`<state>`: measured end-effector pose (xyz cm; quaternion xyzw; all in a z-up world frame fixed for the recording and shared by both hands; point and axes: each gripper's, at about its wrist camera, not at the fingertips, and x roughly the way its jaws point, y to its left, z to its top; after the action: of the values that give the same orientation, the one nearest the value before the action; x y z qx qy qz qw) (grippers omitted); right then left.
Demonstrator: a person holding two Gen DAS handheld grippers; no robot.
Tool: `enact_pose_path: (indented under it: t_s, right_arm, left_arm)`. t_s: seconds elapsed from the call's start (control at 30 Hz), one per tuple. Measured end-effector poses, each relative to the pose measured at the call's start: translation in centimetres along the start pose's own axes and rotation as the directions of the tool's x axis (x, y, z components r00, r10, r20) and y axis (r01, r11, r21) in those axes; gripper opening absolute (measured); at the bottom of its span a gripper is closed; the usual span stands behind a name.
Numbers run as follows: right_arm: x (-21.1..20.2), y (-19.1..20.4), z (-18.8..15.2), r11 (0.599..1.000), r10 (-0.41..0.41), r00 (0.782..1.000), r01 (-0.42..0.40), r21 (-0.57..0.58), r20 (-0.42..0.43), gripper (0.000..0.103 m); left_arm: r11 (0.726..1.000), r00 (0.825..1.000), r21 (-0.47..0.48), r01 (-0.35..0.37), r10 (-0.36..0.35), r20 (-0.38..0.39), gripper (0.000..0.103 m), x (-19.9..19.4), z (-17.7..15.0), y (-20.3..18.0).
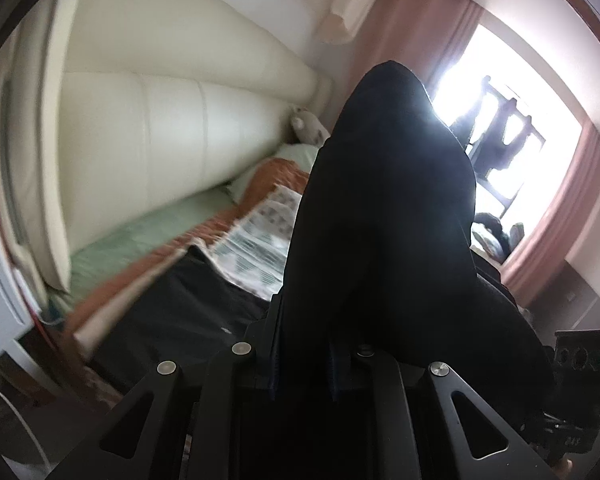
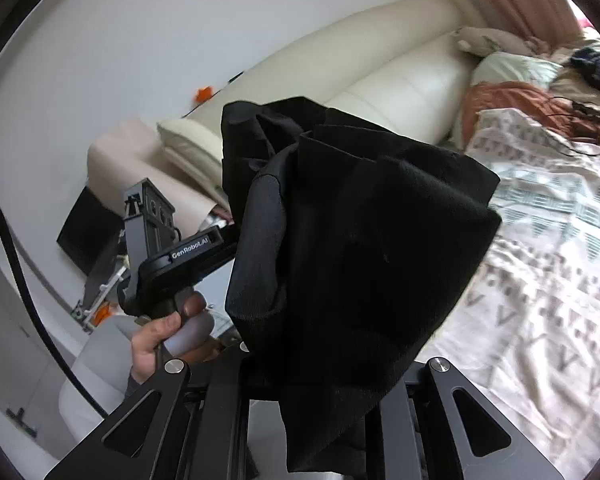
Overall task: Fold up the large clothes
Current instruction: 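Lift the black bundle with both tools and carry it toward the bed's edge, then lower the bundle onto the bed corner and open both tools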
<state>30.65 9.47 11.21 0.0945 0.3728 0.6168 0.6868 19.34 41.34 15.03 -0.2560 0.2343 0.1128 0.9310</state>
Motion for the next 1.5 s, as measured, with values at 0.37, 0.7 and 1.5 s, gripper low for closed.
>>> enact_pose_path:
  t_s: [0.37,0.7,1.5]
  right_arm:
    - [10.0,5.5,1.3,0.993,0.089,0.991,-0.096,-0.067,-0.104,0.016]
    - [16.4,3.5,1.5,0.985,0.172,0.974,-0.175,-0.006,-0.145,0.016]
    - [26.6,-25.2,0.9,0.935,-0.055,0.976,0.124,0.331,-0.210,0.013]
  left_arm:
    - [0.989,0.988,-0.026,-0.145,0.146,0.047,0.017,-2.1,2.9,7.2]
    - [0.972,0.972,-0.014,-0.236,0.236,0.007,0.017,2.7,5.2,10.5]
    - [0.927,0.912,-0.004,-0.375,0.368,-0.179,0.058,19.4,-2.0,14.6]
